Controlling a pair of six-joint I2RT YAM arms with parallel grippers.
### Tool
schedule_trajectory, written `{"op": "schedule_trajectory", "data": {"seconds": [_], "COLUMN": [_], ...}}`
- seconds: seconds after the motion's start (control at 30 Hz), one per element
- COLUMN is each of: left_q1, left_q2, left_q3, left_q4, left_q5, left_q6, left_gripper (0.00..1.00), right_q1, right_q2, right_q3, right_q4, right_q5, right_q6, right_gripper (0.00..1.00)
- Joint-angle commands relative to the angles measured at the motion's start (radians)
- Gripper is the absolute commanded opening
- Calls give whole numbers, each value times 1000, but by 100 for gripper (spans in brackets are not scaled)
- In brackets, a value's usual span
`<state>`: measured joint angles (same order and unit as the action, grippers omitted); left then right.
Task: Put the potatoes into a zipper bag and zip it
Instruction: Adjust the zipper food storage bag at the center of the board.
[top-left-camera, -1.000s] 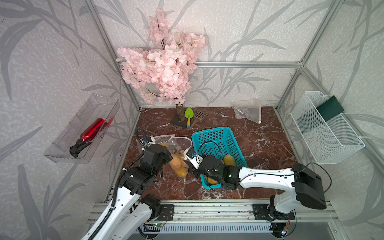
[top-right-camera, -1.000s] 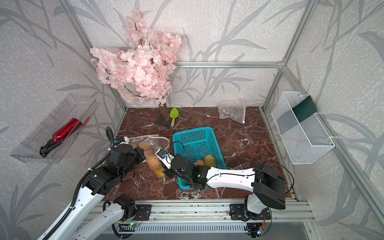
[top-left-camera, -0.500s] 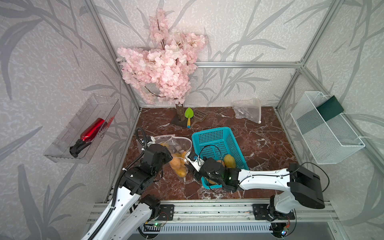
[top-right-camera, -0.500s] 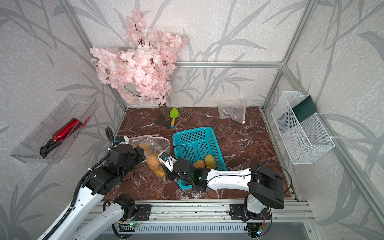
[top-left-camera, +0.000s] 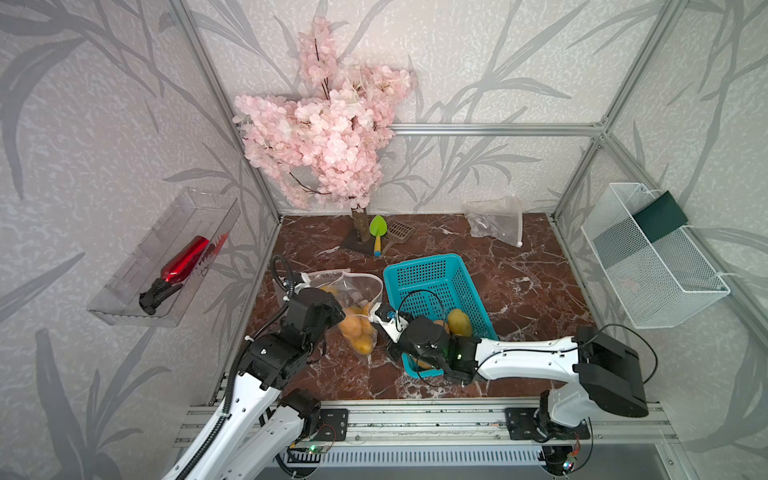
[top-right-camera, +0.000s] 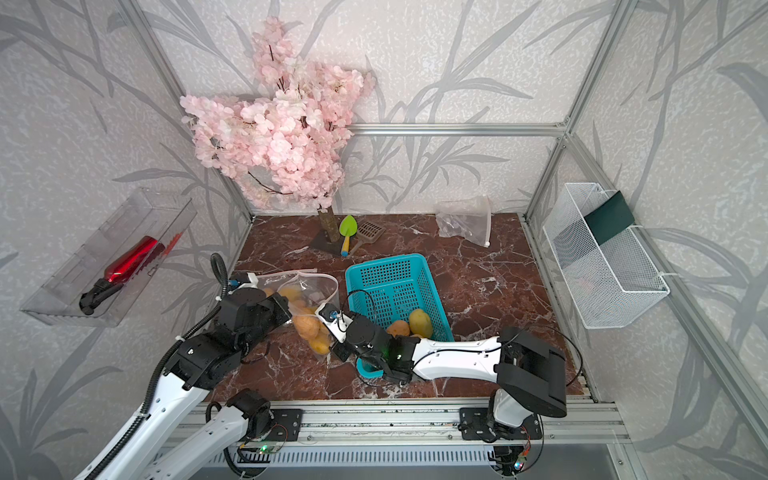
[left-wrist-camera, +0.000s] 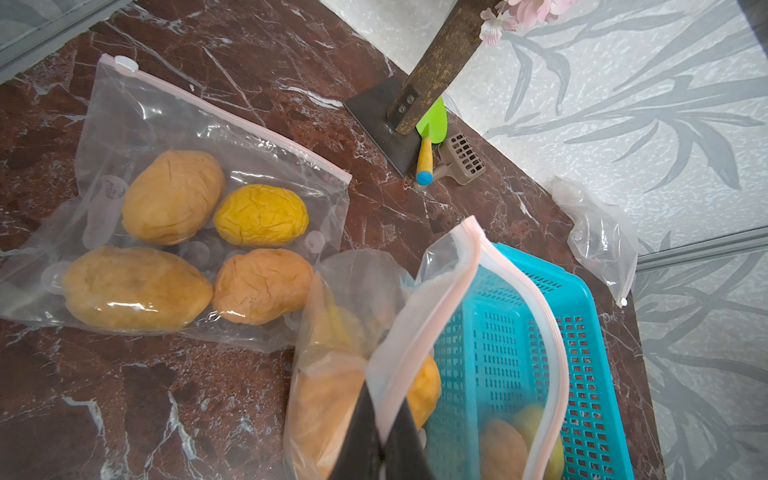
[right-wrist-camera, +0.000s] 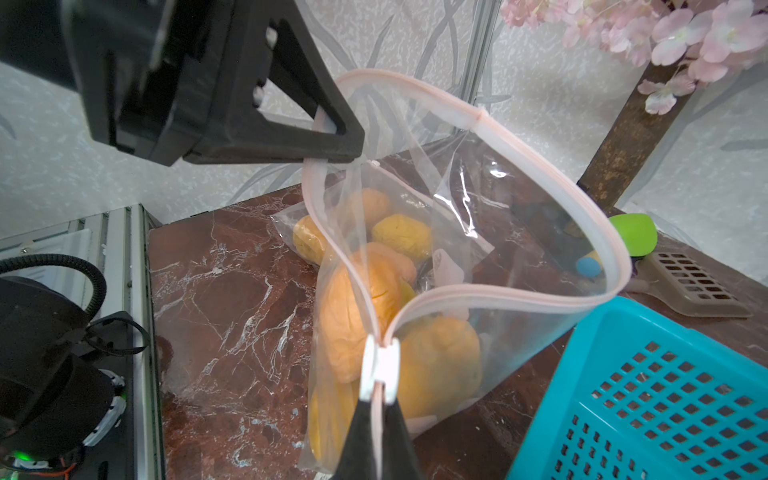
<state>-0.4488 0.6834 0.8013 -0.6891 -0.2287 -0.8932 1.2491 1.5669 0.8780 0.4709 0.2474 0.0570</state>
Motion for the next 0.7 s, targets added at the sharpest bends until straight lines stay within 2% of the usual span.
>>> {"op": "schedule_trajectory", "data": {"seconds": [0.0,0.17,0.2,0.3,0.47,0.67], "left_q1": [6,6,5,4,4,1], "left_q2": [12,12,15,48,127,159], "left_q3": [51,137,152,217,292,312], "left_q4": [-99,-278,-304,-329,-383,-414], "left_q5": [4,100,124,263,418,427], "left_q6": [-48,-179,-200,-193,-211,-233], "left_gripper": [33,77,82,87,86,81], "right_q1": [7,7,6,7,16,18], "right_q2": [-20,-26,-29,-40,-47,-46], "right_q3": [5,6,6,0,6,3], "right_q4": [22,24,25,41,44,54], "right_q5": [20,12,9,-7,-11,-16], "right_q6": [-14,-54,-61,-82,-112,-114], "right_gripper": [0,0,0,0,0,0]}}
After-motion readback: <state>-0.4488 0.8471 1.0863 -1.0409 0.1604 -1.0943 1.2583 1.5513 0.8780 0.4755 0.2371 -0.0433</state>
